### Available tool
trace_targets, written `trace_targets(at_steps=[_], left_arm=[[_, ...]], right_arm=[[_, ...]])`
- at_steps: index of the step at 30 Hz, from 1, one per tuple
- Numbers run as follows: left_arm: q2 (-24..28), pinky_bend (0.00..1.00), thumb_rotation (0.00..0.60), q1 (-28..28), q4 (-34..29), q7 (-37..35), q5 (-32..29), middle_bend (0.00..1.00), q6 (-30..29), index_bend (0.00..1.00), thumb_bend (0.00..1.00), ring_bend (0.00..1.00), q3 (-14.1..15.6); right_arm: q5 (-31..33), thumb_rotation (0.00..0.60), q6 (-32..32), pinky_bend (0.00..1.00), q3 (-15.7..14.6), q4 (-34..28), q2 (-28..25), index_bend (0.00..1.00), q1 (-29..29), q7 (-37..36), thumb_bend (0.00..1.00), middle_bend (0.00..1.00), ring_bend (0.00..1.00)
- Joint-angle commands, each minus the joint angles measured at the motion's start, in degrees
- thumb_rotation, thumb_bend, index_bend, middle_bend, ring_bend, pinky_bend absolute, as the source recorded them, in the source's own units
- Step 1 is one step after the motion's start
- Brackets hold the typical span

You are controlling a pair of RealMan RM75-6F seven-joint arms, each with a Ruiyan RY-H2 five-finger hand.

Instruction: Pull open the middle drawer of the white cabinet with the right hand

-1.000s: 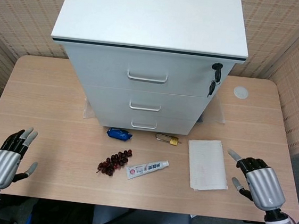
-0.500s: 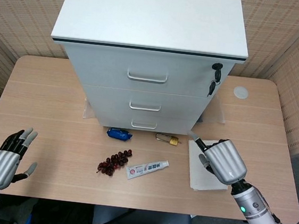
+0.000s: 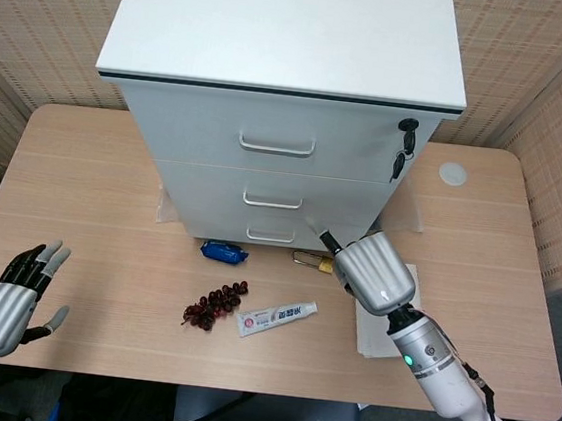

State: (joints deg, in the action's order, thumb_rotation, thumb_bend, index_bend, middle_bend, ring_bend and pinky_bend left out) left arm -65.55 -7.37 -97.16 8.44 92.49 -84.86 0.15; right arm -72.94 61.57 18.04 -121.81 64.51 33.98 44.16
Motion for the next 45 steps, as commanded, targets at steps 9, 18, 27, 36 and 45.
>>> trace_targets(at_steps=[9,18,27,36,45], left_arm=[[0.0,0.1,0.6,-0.2,-0.1,0.0,0.1,0.0,0.3,0.02,0.33,0.0,0.0],[-0.1,0.1,0.6,-0.2,0.2,-0.1,-0.1,0.0,0.4,0.02,0.33,0.0,0.1],[0.0,0.1,0.6,-0.1,0.3,-0.1,-0.1,0.0,0.4,0.02,0.33,0.0,0.2],[-0.2,0.1,0.6,-0.2,0.4,-0.2,-0.2,0.0,0.5,0.03,0.33,0.0,0.1],[-0.3,0.1,0.6,-0.2,0.5,-0.2,-0.4,0.0,0.6,0.02,0.33,0.0,0.2]], right_arm=[[10.5,0.6,-1.0,0.9,1.8,0.8,1.5,0.13,7.5,4.2,0.45,0.92,0.96],[16.3,0.6,-0.9,0.9,1.9,2.4,2.6,0.15,12.8,6.2,0.45,0.92,0.96],[18.8,0.6,0.0,0.9,0.6,4.2,3.4,0.2,15.7,5.4,0.45,0.92,0.96],[20.6,0.6,0.3,0.9,-0.6,5.3,3.8,0.2,18.0,4.9,0.45,0.92,0.96],[21.9,0.6,0.6,0.9,-1.9,5.5,4.1,0.21,20.1,5.1,0.45,0.92,0.96]])
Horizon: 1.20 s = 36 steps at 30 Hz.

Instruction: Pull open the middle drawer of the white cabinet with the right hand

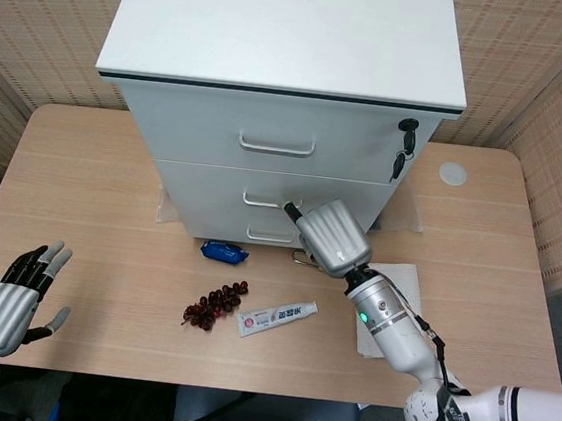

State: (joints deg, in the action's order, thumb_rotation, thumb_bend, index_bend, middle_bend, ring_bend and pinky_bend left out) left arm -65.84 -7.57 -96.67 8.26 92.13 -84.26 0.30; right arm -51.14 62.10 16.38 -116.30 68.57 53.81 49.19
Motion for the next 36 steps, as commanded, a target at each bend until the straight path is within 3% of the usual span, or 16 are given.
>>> trace_targets(at_steps=[1,36], left_arm=[[0.0,0.1,0.6,0.0,0.0,0.0,0.0,0.0,0.0,0.03,0.33,0.0,0.0],[-0.1,0.1,0.6,0.3,0.7,-0.8,0.0,0.0,-0.5,0.02,0.33,0.0,0.1]], right_arm=[[0.2,0.6,0.2,0.9,-0.4,-0.1,0.0,0.22,0.4,0.1,0.45,0.92,0.96],[-5.4,0.6,5.4,0.9,-7.5,-10.5,-3.2,0.22,0.0,5.0,0.45,0.92,0.96]])
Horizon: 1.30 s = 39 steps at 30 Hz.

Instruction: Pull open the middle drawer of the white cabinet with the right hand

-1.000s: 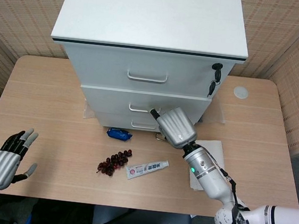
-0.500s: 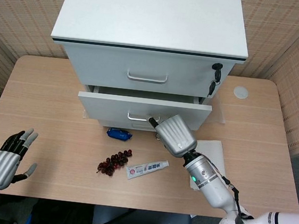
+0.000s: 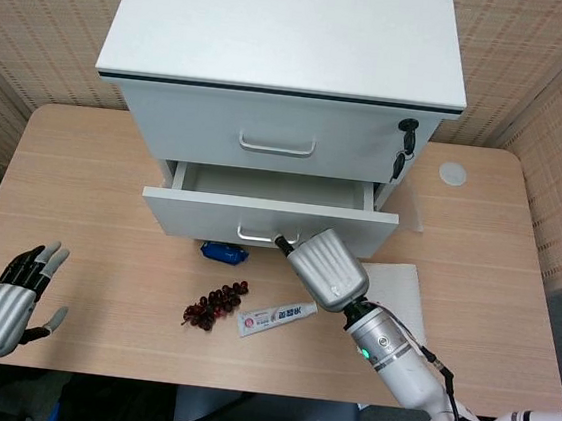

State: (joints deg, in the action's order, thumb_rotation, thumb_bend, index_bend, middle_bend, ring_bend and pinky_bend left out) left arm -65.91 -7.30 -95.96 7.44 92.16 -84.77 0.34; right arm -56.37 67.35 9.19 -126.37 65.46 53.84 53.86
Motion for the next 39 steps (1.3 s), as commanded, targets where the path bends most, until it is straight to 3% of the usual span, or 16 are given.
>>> trace_targets(at_steps=[1,18,39], left_arm=[[0.0,0.1,0.6,0.0,0.0,-0.1,0.0,0.0,-0.1,0.02,0.33,0.0,0.0],[0.0,0.1,0.6,0.2,0.4,-0.8,-0.1,0.0,-0.3,0.02,0.33,0.0,0.0],[-0.1,0.1,0.6,0.2,0.6,-0.8,0.0,0.0,-0.2,0.02,0.33,0.0,0.0]], right_arm=[[-0.3,0.6,0.2,0.9,-0.5,-0.7,-0.2,0.22,-0.1,0.5,0.45,0.92,0.96],[-5.2,0.6,1.8,0.9,-3.6,-6.4,-1.0,0.22,-1.4,4.2,0.45,0.92,0.96],[-11.2,0.6,2.0,0.9,-6.6,-8.6,-1.4,0.22,-4.2,5.5,0.45,0.92,0.96]])
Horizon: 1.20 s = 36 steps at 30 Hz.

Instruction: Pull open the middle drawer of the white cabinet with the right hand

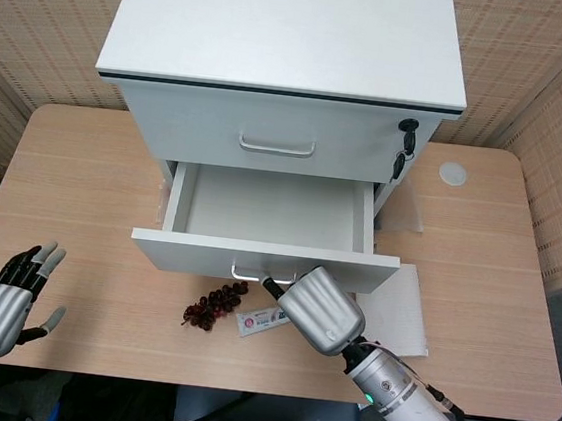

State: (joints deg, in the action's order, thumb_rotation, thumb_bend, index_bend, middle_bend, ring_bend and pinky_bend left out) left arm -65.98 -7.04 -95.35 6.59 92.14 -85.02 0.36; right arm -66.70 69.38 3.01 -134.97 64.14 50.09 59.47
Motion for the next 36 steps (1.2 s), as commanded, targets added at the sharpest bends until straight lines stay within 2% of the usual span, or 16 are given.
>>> trace_targets(at_steps=[1,22,26,31,36], left_arm=[[0.0,0.1,0.6,0.0,0.0,0.1,0.0,0.0,0.1,0.02,0.33,0.0,0.0],[0.0,0.1,0.6,-0.2,0.0,-0.1,0.3,0.0,0.1,0.02,0.33,0.0,-0.1],[0.0,0.1,0.6,-0.2,-0.2,0.1,0.3,0.0,0.1,0.02,0.33,0.0,-0.1],[0.2,0.1,0.6,-0.1,-0.4,0.1,0.3,0.0,-0.2,0.02,0.33,0.0,-0.1],[0.2,0.1,0.6,0.0,-0.3,0.0,0.1,0.0,-0.2,0.02,0.33,0.0,0.0]], right_arm=[[-1.3,0.6,0.0,0.9,-0.5,0.0,-0.1,0.22,-0.6,-0.1,0.45,0.92,0.96],[-11.1,0.6,1.0,0.9,-1.8,0.0,0.3,0.22,-5.7,-1.7,0.45,0.92,0.96],[-14.9,0.6,2.4,0.9,-1.4,0.0,-0.2,0.22,-7.2,-3.4,0.45,0.91,0.96],[-22.6,0.6,6.2,0.9,-0.7,0.0,-1.9,0.22,-10.3,-7.2,0.45,0.9,0.95],[-31.4,0.6,13.7,0.9,-0.3,0.2,-4.9,0.23,-15.8,-11.5,0.45,0.88,0.91]])
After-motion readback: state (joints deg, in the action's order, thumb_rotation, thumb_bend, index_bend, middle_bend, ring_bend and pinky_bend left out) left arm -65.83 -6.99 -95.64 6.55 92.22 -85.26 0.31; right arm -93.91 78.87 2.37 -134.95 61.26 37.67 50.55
